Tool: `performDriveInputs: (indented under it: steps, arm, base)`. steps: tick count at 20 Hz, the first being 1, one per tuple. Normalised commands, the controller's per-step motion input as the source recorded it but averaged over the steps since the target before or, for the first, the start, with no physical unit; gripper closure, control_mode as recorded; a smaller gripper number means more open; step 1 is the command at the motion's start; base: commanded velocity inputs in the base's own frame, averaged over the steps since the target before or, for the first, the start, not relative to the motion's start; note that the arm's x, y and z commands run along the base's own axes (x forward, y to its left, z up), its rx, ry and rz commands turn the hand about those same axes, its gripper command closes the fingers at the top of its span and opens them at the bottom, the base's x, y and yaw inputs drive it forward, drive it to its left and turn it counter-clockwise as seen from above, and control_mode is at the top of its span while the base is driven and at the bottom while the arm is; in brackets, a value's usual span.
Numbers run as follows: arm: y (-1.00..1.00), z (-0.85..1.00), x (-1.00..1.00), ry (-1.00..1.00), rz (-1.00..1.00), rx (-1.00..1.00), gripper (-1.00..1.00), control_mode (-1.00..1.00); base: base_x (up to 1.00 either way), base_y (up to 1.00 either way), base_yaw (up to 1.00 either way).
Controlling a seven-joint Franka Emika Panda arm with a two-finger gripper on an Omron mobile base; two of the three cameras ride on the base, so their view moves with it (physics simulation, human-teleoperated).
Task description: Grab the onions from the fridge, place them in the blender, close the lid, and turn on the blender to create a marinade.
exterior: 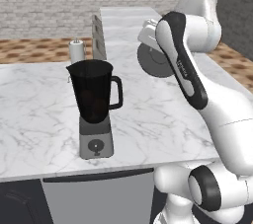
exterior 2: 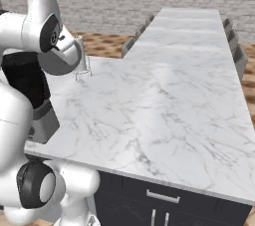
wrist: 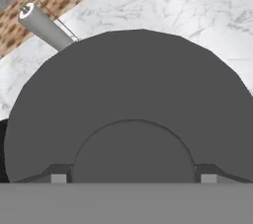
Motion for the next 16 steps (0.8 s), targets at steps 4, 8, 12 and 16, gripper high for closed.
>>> performDriveInputs:
  steps: [4, 8, 12, 16]
  arm:
    - [0.86, 0.55, 0.1, -0.05, 0.18, 0.0, 1.0, -1.0]
    - [0.99, 0.3, 0.23, 0.03, 0.21, 0.0, 1.0, -1.0]
    - [1.0, 0.19, 0.28, 0.13, 0.23, 0.0, 1.0, -1.0]
    - [0.73, 0.02, 0.17, 0.05, 0.14, -0.02, 1.0, -1.0]
  base:
    - [0.0, 0.0, 0.0]
    - [0.0, 0.0, 0.0]
    - [0.0, 0.0, 0.0]
    - [0.0, 0.0, 0.0]
